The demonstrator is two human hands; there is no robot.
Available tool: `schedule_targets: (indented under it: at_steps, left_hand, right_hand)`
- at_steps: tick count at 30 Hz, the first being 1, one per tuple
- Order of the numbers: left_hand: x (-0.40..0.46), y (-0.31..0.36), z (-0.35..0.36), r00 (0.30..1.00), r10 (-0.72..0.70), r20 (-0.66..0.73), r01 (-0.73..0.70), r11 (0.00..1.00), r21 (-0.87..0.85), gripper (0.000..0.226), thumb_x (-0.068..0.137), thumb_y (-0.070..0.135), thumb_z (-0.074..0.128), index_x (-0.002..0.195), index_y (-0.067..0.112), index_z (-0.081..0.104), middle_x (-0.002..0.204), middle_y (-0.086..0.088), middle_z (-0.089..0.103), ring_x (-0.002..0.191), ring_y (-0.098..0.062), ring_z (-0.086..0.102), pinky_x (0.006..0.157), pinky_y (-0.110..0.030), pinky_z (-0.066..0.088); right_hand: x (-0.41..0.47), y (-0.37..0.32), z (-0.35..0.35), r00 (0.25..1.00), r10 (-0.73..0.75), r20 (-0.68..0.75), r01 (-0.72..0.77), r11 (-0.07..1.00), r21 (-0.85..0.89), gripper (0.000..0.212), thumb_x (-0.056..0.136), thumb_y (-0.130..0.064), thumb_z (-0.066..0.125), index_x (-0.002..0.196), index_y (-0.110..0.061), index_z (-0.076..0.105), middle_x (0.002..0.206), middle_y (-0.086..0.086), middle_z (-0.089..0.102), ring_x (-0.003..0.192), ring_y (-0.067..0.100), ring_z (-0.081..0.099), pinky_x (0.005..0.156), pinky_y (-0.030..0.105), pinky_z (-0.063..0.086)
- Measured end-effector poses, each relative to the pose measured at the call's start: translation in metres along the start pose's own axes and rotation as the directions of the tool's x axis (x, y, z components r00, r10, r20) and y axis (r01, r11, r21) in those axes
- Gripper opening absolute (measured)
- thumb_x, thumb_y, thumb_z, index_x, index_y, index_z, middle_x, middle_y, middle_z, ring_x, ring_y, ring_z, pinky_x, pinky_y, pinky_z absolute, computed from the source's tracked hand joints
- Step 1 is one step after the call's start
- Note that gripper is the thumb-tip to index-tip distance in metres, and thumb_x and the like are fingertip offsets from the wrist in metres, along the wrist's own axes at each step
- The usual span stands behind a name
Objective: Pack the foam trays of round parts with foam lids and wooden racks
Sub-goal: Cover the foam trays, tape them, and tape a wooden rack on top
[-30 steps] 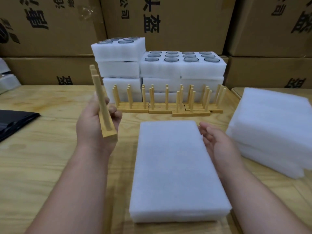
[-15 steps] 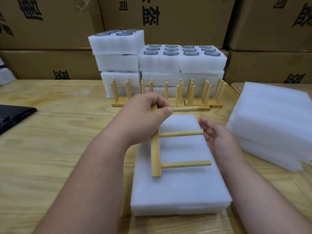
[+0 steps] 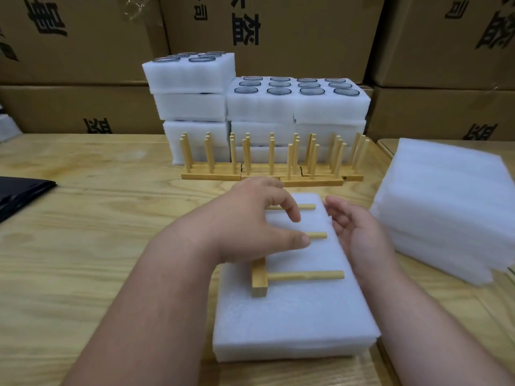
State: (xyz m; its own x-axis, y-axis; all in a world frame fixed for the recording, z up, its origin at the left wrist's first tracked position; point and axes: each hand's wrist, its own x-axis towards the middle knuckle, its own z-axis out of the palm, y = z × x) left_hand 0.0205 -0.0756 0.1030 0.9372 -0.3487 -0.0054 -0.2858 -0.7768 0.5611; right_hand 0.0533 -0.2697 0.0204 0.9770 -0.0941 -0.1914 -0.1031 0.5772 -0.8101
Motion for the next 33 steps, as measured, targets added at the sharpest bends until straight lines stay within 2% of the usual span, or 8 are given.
schedule_targets:
  at_steps: [4, 7, 10, 18, 21, 25, 27, 33]
  left_hand:
    - [0.0, 0.002, 0.004, 1.0, -0.01, 0.023, 0.011, 1.0, -0.012, 0.035, 0.08, 0.062, 0.073, 0.109, 0.048, 0.06, 0.164, 0.022, 0.018, 0.152, 0.005, -0.005, 0.122, -0.032, 0.009]
    - [0.0, 0.0, 0.003, 0.999, -0.01, 0.031, 0.011, 1.0, -0.026, 0.038, 0.082, 0.062, 0.071, 0.114, 0.048, 0.057, 0.161, 0.025, 0.019, 0.149, 0.01, -0.001, 0.114, -0.025, 0.013]
    - [0.0, 0.0, 0.0, 0.997, -0.047, 0.054, 0.049, 0.998, -0.041, 0.048, 0.082, 0.064, 0.069, 0.124, 0.052, 0.05, 0.147, 0.035, 0.019, 0.144, 0.006, 0.017, 0.105, -0.022, 0.021]
    - [-0.006, -0.001, -0.012, 0.987, -0.136, 0.084, 0.137, 0.99, -0.008, 0.06, 0.074, 0.071, 0.072, 0.126, 0.064, 0.044, 0.162, 0.035, -0.004, 0.152, -0.01, 0.022, 0.114, -0.035, 0.03]
    - [-0.009, 0.001, -0.013, 0.979, -0.17, 0.116, 0.17, 0.985, 0.012, 0.05, 0.072, 0.068, 0.077, 0.114, 0.061, 0.051, 0.163, 0.033, -0.006, 0.154, -0.013, 0.016, 0.12, -0.045, 0.028]
    - [-0.01, 0.005, -0.011, 0.973, -0.184, 0.137, 0.183, 0.983, 0.024, 0.038, 0.074, 0.06, 0.08, 0.104, 0.054, 0.057, 0.164, 0.03, -0.004, 0.153, -0.017, 0.021, 0.12, -0.048, 0.028]
    - [-0.009, 0.005, -0.009, 0.974, -0.188, 0.126, 0.187, 0.982, 0.023, 0.027, 0.077, 0.056, 0.079, 0.097, 0.049, 0.061, 0.165, 0.029, -0.002, 0.154, -0.016, 0.017, 0.12, -0.047, 0.027]
    - [-0.006, 0.003, -0.005, 0.98, -0.171, 0.102, 0.17, 0.985, 0.019, 0.015, 0.083, 0.049, 0.077, 0.09, 0.04, 0.068, 0.167, 0.022, 0.009, 0.152, 0.003, -0.011, 0.117, -0.034, 0.015]
  right_hand:
    - [-0.001, -0.001, 0.001, 1.0, 0.014, -0.002, -0.014, 1.0, 0.012, 0.032, 0.1, -0.024, 0.057, 0.126, -0.008, 0.066, 0.101, 0.004, 0.075, 0.093, 0.018, 0.074, 0.072, 0.032, 0.06]
    - [0.003, -0.002, -0.002, 0.997, 0.003, -0.072, 0.001, 0.999, 0.051, 0.041, 0.101, -0.028, 0.055, 0.14, -0.014, 0.057, 0.138, 0.005, 0.061, 0.127, 0.022, 0.059, 0.1, 0.042, 0.053]
    - [0.009, -0.003, -0.005, 0.989, -0.038, -0.145, 0.052, 0.994, 0.096, 0.048, 0.104, -0.029, 0.051, 0.149, -0.014, 0.046, 0.155, 0.008, 0.044, 0.14, 0.026, 0.047, 0.087, 0.035, 0.054]
    - [0.018, -0.001, -0.015, 0.946, -0.151, -0.286, 0.209, 0.96, 0.187, 0.046, 0.104, -0.023, 0.051, 0.148, -0.013, 0.045, 0.142, -0.002, 0.048, 0.143, 0.018, 0.041, 0.099, 0.033, 0.049]
    - [0.009, -0.004, -0.008, 0.939, -0.119, -0.322, 0.228, 0.917, 0.327, 0.045, 0.102, -0.004, 0.054, 0.146, 0.0, 0.047, 0.15, 0.013, 0.045, 0.127, 0.011, 0.047, 0.1, 0.011, 0.04]
    - [0.003, 0.002, -0.009, 0.934, -0.281, -0.221, 0.295, 0.955, 0.033, 0.049, 0.105, -0.015, 0.051, 0.153, -0.012, 0.042, 0.14, -0.005, 0.055, 0.09, 0.003, 0.057, 0.092, 0.007, 0.042]
    - [-0.003, 0.002, -0.006, 0.951, -0.265, -0.157, 0.241, 0.958, -0.157, 0.041, 0.105, -0.023, 0.05, 0.146, -0.023, 0.05, 0.13, -0.011, 0.064, 0.095, -0.003, 0.063, 0.099, 0.028, 0.052]
    - [-0.008, 0.003, -0.006, 0.96, -0.246, 0.133, 0.278, 0.884, -0.375, 0.028, 0.103, -0.019, 0.054, 0.126, -0.017, 0.069, 0.116, -0.009, 0.076, 0.104, 0.002, 0.07, 0.078, 0.018, 0.055]
